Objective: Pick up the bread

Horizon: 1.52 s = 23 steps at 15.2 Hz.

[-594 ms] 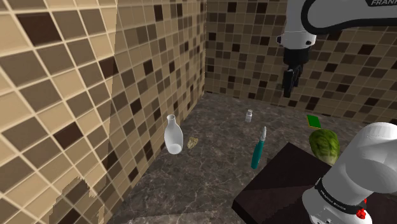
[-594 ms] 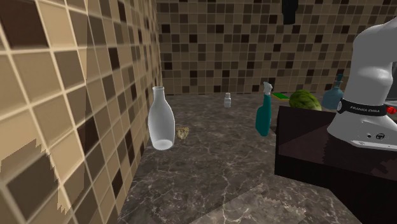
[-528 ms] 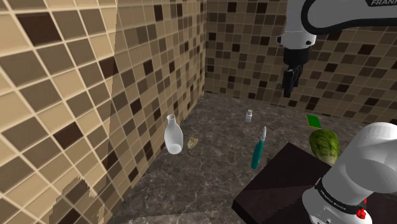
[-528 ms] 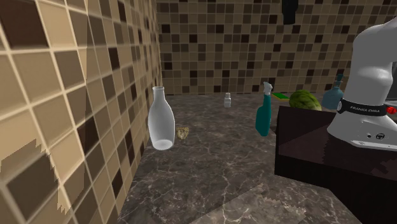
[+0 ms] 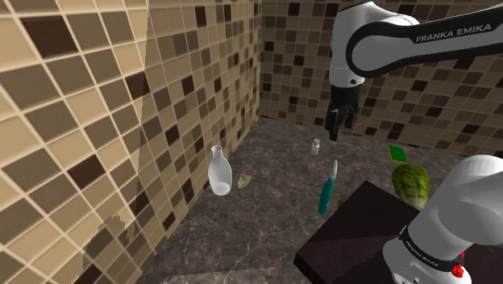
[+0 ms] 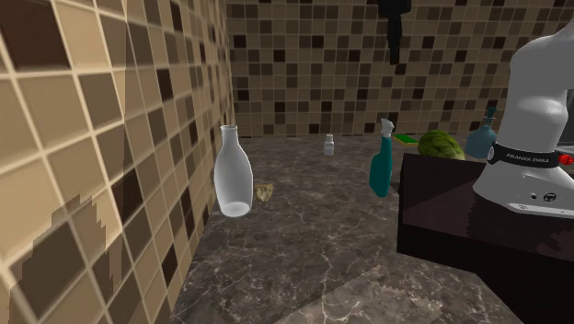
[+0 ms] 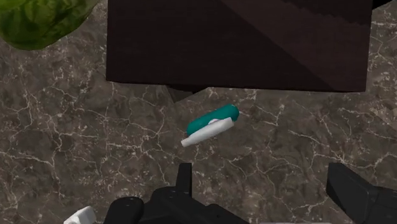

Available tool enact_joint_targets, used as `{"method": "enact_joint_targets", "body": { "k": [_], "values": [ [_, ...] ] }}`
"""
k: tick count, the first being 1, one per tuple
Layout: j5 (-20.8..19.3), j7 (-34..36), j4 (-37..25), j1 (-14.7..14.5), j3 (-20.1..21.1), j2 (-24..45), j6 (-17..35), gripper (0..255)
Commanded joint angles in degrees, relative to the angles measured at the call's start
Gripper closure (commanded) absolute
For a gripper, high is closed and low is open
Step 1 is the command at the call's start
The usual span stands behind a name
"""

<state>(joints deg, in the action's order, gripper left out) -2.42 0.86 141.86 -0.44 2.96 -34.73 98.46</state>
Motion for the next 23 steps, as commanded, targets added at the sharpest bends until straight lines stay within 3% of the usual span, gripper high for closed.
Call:
{"method": "enact_joint_targets", "body": {
  "k": [1, 12, 23],
  "values": [
    [1.0, 3.0, 0.7, 0.0, 1.2, 3.0, 4.1, 0],
    [2.6, 18.7, -2.9, 0.1, 6.6, 24.7, 23.8, 0],
    [-2.0, 34.4, -16.9, -1.1, 7.2, 49.6, 36.4, 0]
  ]
}}
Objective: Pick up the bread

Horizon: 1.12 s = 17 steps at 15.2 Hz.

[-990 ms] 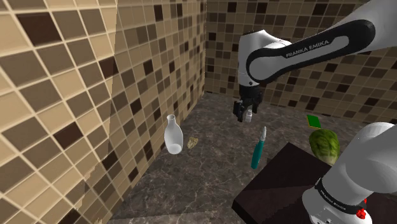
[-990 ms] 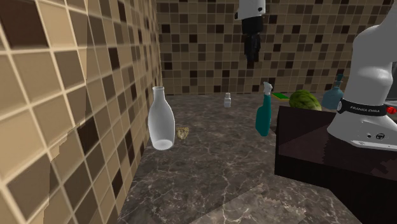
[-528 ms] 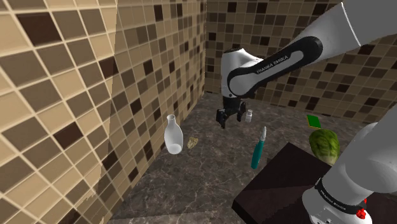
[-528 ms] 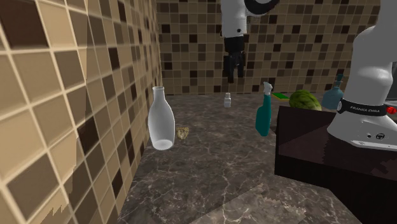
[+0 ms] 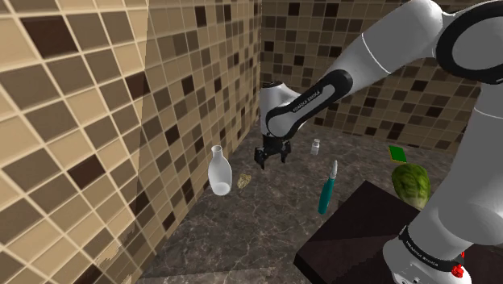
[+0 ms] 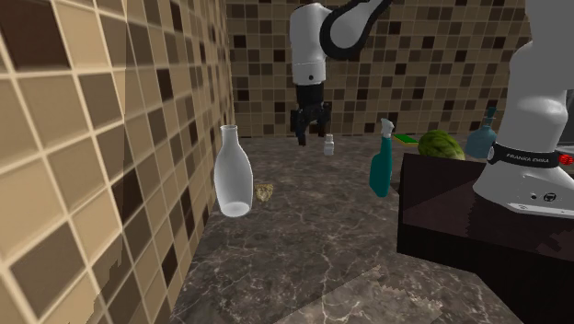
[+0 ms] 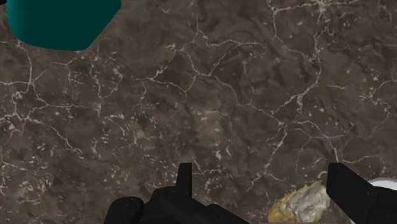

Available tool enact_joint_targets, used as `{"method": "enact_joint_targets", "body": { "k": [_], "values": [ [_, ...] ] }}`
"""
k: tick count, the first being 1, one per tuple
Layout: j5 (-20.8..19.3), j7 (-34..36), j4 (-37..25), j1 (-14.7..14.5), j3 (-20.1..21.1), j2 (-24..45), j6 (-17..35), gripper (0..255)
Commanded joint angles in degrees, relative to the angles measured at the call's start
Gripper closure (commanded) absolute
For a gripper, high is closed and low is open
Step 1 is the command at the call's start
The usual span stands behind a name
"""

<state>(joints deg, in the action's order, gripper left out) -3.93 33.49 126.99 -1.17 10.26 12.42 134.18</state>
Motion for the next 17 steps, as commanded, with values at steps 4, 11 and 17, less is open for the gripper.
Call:
{"method": "enact_joint_targets", "body": {
  "k": [4, 11, 17],
  "values": [
    [-1.9, 6.4, -9.4, -1.8, -1.3, 11.4, 2.9, 0],
    [-2.5, 12.5, -25.3, -4.1, -3.8, 27.0, 4.0, 0],
    [-2.0, 15.3, -37.3, -5.2, -5.2, 37.2, 3.1, 0]
  ]
}}
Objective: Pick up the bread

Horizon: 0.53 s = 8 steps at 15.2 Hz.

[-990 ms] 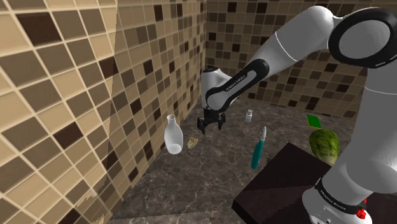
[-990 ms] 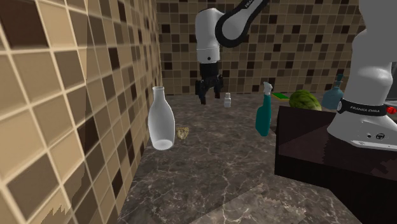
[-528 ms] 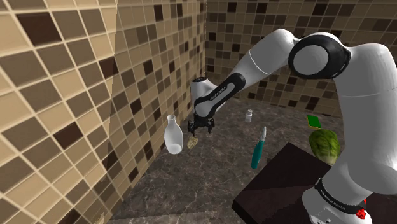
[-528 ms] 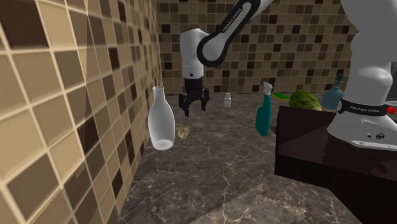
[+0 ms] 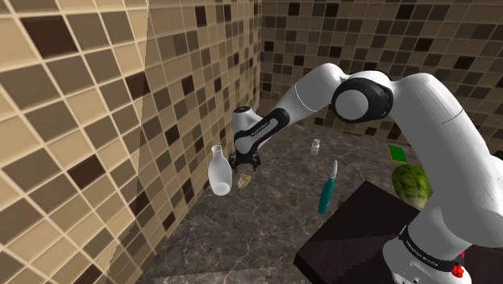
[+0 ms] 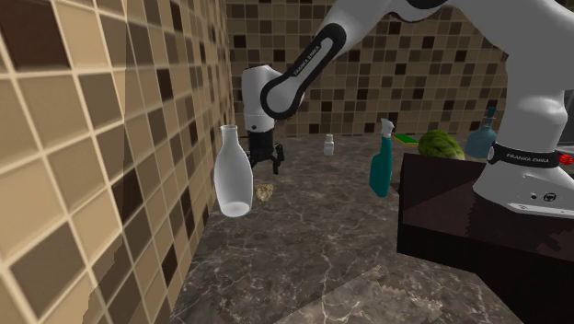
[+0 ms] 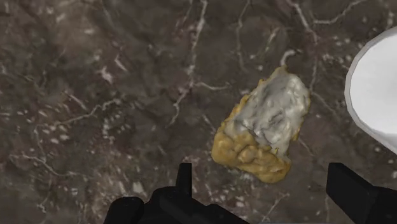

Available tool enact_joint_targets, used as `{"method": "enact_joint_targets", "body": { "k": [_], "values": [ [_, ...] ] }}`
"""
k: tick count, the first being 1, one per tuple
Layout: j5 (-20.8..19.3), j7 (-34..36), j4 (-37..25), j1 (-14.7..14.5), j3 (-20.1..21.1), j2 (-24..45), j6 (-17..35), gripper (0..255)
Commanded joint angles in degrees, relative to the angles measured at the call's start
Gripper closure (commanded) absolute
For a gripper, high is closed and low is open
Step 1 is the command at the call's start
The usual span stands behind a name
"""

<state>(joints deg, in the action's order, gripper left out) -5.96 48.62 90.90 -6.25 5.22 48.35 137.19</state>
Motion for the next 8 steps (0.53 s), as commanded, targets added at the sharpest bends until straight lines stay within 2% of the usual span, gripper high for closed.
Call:
{"method": "enact_joint_targets", "body": {
  "k": [1, 8],
  "values": [
    [0.0, 0.2, -1.5, -0.1, -0.2, 1.9, 0.5, 0],
    [-0.2, 0.3, -3.2, -0.3, -0.4, 5.5, 2.4, 0]
  ]
}}
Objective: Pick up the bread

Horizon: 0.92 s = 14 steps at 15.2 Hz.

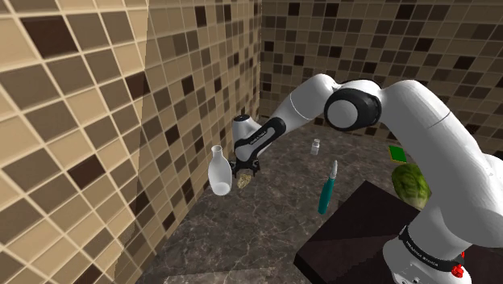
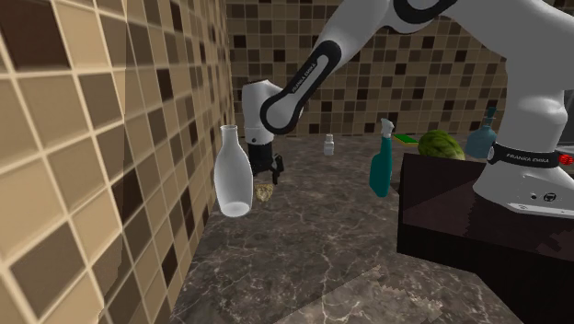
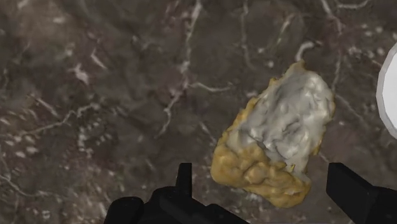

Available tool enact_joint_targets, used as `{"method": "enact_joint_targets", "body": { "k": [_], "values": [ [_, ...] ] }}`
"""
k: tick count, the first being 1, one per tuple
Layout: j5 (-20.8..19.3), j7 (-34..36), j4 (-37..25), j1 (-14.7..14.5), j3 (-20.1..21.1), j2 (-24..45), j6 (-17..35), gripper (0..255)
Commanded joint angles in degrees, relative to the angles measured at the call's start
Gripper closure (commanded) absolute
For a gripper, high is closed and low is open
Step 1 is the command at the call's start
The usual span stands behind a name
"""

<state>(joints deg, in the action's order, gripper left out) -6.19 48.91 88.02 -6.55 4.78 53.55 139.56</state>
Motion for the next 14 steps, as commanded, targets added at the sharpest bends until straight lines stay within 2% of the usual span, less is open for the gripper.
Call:
{"method": "enact_joint_targets", "body": {
  "k": [1, 10, 14],
  "values": [
    [0.0, 0.0, -0.1, 0.0, 0.0, 0.2, 0.1, 255],
    [0.0, 0.0, -0.3, 0.0, 0.0, 0.3, 0.1, 255],
    [0.1, 0.0, 1.0, 0.1, 0.2, -2.3, -1.3, 255]
  ]
}}
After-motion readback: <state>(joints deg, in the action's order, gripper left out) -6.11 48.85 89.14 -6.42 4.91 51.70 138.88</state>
